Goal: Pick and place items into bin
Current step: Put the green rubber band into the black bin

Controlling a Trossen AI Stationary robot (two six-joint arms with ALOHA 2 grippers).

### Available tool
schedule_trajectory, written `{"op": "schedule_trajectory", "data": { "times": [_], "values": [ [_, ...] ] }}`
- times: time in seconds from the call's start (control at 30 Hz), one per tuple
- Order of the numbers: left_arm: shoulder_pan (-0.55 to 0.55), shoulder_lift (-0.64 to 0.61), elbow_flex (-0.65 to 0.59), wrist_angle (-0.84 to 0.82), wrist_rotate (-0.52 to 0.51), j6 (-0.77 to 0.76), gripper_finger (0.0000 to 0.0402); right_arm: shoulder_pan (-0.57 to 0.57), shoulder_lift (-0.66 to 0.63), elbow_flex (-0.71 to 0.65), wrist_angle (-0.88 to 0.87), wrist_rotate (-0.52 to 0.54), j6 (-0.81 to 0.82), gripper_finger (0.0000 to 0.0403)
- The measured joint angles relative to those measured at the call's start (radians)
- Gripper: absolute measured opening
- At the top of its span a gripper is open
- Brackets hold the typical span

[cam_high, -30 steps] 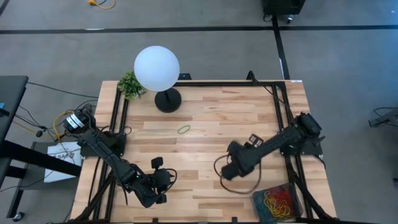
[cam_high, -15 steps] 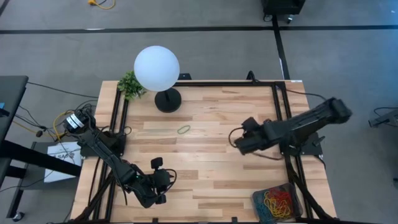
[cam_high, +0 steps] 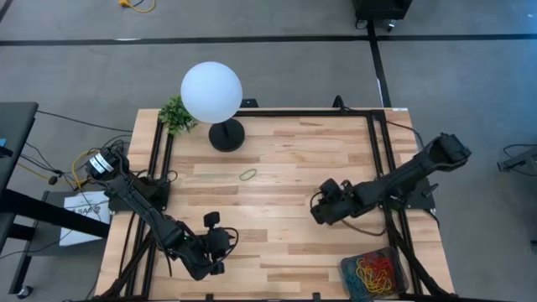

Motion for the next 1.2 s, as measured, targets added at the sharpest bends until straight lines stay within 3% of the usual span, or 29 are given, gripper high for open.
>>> {"op": "schedule_trajectory", "data": {
  "times": [0.2, 0.5, 0.73, 0.93, 1.2],
  "values": [
    [0.004, 0.000, 0.000, 0.004, -0.002, 0.001, 0.0089, 0.000, 0.131, 0.000, 0.028, -0.014, 0.003, 0.0093],
    [0.005, 0.000, 0.000, 0.003, -0.013, 0.001, 0.0089, -0.004, 0.188, 0.006, 0.028, 0.018, 0.041, 0.0090],
    [0.005, 0.000, 0.000, 0.003, -0.012, 0.001, 0.0089, 0.005, 0.147, 0.001, 0.028, -0.003, 0.052, 0.0009],
    [0.005, 0.000, 0.000, 0.003, -0.012, 0.002, 0.0089, 0.044, 0.019, 0.071, -0.036, -0.140, 0.054, 0.0003],
    [0.005, 0.000, 0.000, 0.004, -0.010, 0.002, 0.0089, 0.218, -0.105, 0.242, -0.059, -0.510, 0.173, 0.0003]
  ]
}}
